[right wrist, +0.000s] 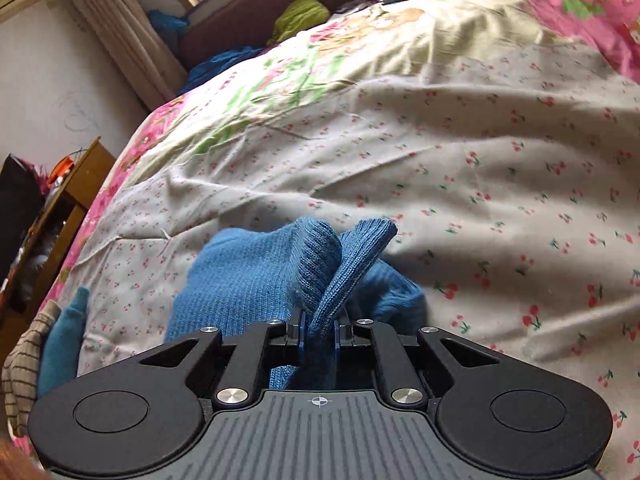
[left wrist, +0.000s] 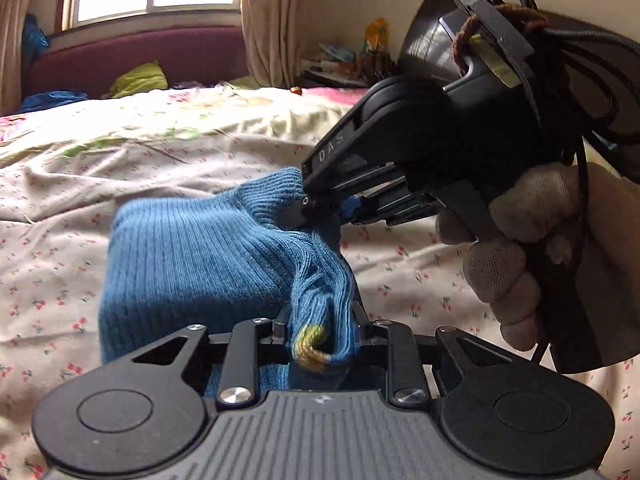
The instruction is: Fold small clothes
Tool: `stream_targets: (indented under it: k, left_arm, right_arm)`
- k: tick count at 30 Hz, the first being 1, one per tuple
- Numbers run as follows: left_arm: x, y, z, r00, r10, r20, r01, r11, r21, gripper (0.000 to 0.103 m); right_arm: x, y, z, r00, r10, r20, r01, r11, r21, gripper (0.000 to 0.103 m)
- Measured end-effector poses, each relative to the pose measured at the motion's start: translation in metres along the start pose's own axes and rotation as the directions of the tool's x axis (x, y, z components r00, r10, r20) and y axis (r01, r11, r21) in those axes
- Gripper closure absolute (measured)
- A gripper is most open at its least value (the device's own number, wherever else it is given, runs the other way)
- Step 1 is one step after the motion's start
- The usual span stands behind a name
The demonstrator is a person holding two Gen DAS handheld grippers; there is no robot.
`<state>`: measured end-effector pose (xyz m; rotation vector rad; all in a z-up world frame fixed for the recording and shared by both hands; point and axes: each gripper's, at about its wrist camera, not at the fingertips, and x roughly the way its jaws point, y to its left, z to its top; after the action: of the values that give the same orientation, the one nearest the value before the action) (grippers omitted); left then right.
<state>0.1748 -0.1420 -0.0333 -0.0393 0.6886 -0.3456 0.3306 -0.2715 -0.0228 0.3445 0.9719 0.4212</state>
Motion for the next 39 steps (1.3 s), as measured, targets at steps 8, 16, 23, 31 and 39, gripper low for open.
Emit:
stream_targets:
  k: [8, 16, 23, 31, 39]
  left_arm:
    - [0.012, -0.02, -0.004, 0.999, 0.021, -0.044, -0.019, 0.999, 0.043, 0.067]
    - [0.008, -0.039, -0.009, 0.999, 0.012, -0.033, -0.009, 0.996, 0.085, 0.066]
    - [0.012, -0.044, -0.014, 0.999, 0.005, -0.053, 0.0, 0.996, 0.093, 0.064]
    - [-0.001, -0.045, -0.01, 0.995, -0.081, -0.058, 0.086, 0.992, 0.088, 0.059]
    - [-0.048, -0.02, -0.01, 0.991, -0.125, -0.057, 0.127, 0.991, 0.036, 0.055]
  right_arm:
    - [0.002, -0.031, -0.013, 0.996, 0.089, 0.029, -0.092, 0.991, 0.093, 0.085]
    - [-0.002, -0.037, -0.012, 0.995, 0.093, 0.025, -0.095, 0.991, 0.097, 0.082]
    - [-0.007, -0.048, -0.014, 0.997, 0.069, 0.034, -0.074, 0.988, 0.138, 0.08]
    - [-0.034, -0.053, -0.023, 0.99, -0.054, 0.132, 0.035, 0.99, 0.139, 0.069]
    - [-0.054, -0.038, -0.039, 0.983, 0.149, 0.102, -0.159, 0.983, 0.092, 0.069]
